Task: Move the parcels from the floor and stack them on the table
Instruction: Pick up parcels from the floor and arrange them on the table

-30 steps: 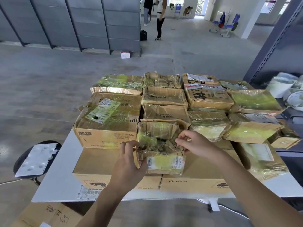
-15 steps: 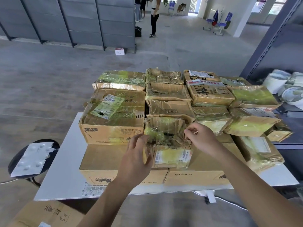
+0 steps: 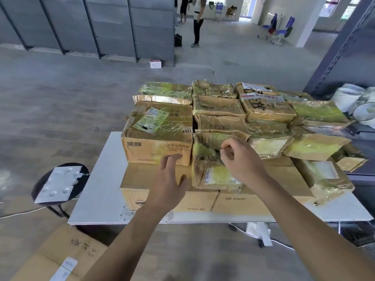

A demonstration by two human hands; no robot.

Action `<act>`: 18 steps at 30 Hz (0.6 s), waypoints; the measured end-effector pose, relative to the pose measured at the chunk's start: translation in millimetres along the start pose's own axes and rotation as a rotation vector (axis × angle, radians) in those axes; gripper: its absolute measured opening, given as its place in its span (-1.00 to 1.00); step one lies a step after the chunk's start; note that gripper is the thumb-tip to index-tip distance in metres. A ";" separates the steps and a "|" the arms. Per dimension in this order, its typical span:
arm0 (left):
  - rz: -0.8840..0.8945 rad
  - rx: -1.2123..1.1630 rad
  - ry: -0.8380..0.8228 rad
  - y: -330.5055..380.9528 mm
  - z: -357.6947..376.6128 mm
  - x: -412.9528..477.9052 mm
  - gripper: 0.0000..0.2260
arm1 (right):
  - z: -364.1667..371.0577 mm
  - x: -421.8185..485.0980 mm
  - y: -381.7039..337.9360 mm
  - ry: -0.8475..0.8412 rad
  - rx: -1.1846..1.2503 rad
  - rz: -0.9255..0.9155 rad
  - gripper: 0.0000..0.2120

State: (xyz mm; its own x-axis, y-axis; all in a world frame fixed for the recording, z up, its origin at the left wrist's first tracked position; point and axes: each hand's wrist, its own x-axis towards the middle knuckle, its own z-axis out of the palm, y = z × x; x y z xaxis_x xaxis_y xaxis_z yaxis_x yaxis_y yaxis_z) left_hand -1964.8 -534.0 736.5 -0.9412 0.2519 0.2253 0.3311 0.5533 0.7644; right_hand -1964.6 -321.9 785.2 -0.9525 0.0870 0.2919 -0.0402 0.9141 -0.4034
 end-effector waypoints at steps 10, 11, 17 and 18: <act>-0.214 0.128 0.247 -0.5 -44.2 -102.6 -0.61 | 27.0 -44.9 -53.9 -0.072 0.212 -0.302 -0.85; -0.235 0.143 0.258 -1.2 -47.2 -116.4 -0.61 | 35.5 -52.3 -61.7 -0.097 0.244 -0.309 -0.82; -0.351 0.247 0.356 -16.6 -87.5 -193.9 -0.59 | 77.6 -102.5 -125.0 -0.257 0.367 -0.393 -0.81; -0.379 0.252 0.383 -21.2 -96.4 -206.4 -0.59 | 82.8 -111.9 -135.5 -0.282 0.381 -0.416 -0.80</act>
State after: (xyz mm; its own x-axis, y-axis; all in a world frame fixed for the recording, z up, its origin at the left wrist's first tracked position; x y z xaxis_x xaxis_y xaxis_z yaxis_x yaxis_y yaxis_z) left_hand -1784.1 -674.3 732.0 -0.9389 -0.2785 0.2024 -0.0711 0.7322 0.6774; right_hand -1877.6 -488.2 735.4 -0.8750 -0.4007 0.2717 -0.4794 0.6393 -0.6012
